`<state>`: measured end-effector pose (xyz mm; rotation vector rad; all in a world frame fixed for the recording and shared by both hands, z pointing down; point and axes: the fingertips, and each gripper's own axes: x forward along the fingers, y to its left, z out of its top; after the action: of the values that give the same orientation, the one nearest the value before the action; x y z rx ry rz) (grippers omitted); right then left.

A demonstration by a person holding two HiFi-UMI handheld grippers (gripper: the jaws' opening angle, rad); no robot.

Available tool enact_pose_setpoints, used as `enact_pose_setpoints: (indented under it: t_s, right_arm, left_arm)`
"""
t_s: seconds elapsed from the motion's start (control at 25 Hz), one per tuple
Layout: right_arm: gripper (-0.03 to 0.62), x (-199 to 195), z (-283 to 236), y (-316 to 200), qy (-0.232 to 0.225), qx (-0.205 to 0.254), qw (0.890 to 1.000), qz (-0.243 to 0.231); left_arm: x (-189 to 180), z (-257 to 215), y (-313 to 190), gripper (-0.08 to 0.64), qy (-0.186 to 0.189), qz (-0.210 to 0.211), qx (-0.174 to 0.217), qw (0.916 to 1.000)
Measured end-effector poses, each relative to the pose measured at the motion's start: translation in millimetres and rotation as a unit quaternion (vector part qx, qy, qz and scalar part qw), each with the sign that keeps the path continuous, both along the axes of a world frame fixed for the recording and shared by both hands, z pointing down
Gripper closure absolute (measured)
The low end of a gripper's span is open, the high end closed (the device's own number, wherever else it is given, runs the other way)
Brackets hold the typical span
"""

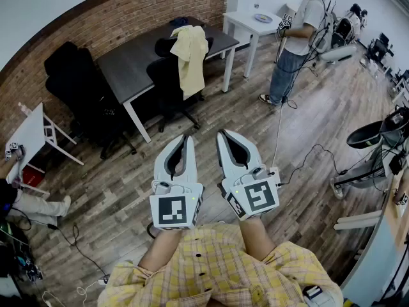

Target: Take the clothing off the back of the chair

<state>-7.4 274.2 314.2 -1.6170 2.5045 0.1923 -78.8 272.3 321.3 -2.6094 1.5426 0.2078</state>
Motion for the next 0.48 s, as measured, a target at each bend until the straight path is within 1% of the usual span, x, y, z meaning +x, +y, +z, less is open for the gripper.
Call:
enact_pose_setpoints:
  t_s: [0.32, 0.48]
  right_arm:
    - [0.591, 23, 5, -2, -0.023, -0.008, 1.000, -0.014]
    - [0.591, 43, 4, 2, -0.018, -0.005, 1.000, -0.025]
  left_arm:
    - [24, 5, -1, 0.560, -0.008, -0.012, -0.012, 0.9998]
    - [48, 9, 2, 0.560, 0.007, -0.018, -0.014, 0.9997]
